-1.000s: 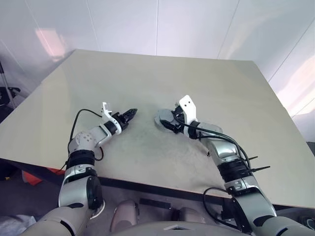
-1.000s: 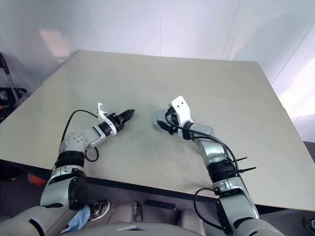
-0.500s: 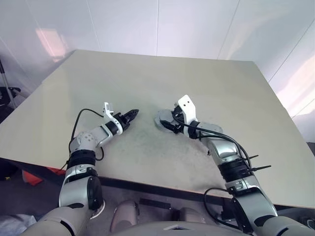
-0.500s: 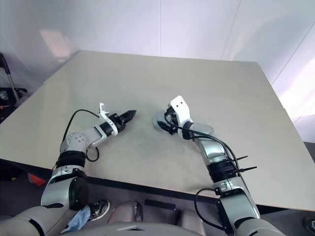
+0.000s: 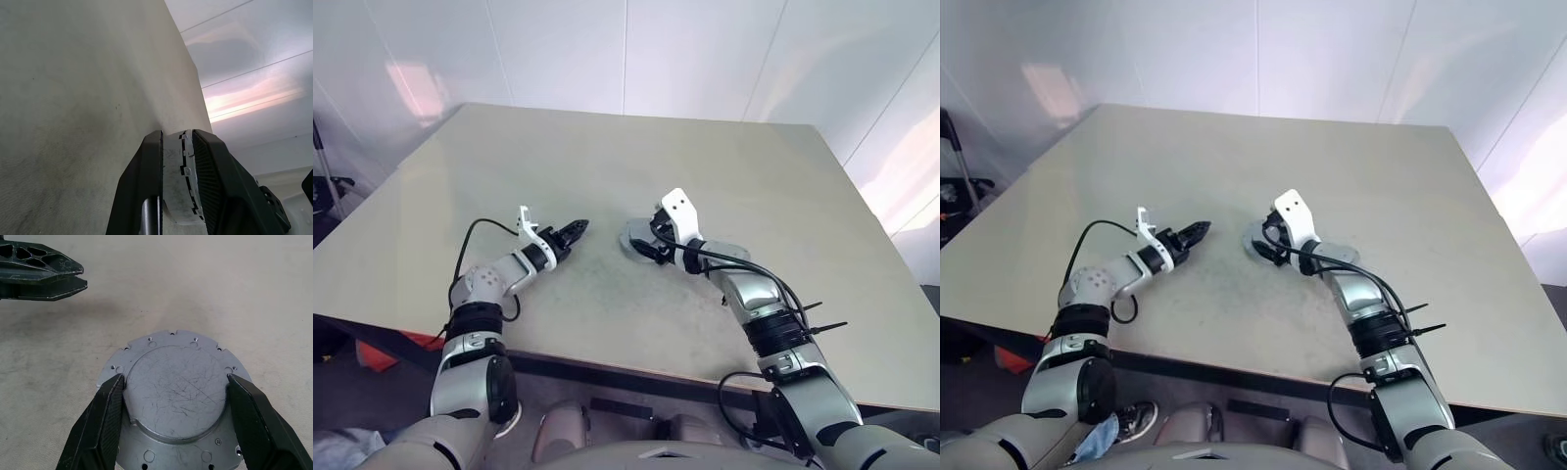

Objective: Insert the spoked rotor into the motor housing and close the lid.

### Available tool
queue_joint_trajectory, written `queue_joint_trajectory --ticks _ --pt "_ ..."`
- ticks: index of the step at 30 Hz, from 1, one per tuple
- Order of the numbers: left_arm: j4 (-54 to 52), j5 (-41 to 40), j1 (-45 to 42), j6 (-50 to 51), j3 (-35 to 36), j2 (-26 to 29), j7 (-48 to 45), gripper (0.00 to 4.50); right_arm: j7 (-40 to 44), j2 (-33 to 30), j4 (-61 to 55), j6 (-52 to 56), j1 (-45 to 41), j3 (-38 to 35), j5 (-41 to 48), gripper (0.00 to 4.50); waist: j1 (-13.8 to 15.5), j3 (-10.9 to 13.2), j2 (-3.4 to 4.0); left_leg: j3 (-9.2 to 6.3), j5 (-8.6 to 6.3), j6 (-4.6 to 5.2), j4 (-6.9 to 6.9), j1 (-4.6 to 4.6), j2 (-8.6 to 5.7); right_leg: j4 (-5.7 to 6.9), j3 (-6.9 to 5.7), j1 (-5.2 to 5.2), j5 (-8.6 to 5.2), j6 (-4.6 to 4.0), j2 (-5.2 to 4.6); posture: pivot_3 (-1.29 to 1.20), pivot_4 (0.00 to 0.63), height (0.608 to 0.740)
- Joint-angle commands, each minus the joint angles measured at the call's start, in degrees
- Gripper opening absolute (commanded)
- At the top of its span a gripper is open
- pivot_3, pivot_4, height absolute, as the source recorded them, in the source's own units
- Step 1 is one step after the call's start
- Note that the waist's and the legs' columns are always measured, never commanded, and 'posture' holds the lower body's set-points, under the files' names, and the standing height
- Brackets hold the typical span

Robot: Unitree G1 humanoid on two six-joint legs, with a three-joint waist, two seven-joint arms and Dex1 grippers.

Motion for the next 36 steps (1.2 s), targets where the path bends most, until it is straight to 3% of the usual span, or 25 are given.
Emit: queue_joint_trajectory --ticks 1,13,19,36 --pt "-2.1 -0.9 -0.7 0.1 0.1 -0.1 -0.1 1.0 -2.3 -0.3 3.4 2.7 0.4 0.6 -2.8 3.17 0.0 0.0 0.0 0.0 0.0 -0.01 -0.02 0.01 0.0 0.0 0.0 0.0 0.0 0.0 0.0 0.0 0.0 0.74" --pt "-1.9 -0.7 -0.6 0.1 -0.3 -0.1 -0.2 1.0 -4.3 -0.4 5.2 1.6 -0.7 0.9 -4.2 3.17 0.0 0.0 0.0 0.02 0.11 -0.18 -0.23 0.28 -0.02 -0.03 0.07 0.09 -0.17 0.3 0.01 0.0 0.0 0.74" --pt "-1.9 -0.6 -0.6 0.1 -0.6 -0.2 -0.3 1.0 -2.8 2.0 1.3 1.2 -0.9 -4.1 1.6 3.17 0.0 0.1 -0.01 0.02 0.16 -0.26 -0.35 0.29 -0.02 -0.07 0.07 0.02 -0.19 0.32 0.01 0.0 0.0 0.74" --pt "-2.7 -0.4 -0.1 0.2 -1.2 -0.7 -0.1 1.0 0.2 2.6 -4.0 -0.5 -0.2 -6.1 5.1 3.17 0.0 0.2 -0.07 0.03 0.15 -0.21 -0.36 -0.62 -0.02 -0.08 0.05 -0.73 0.08 -0.14 0.04 0.0 0.0 0.74"
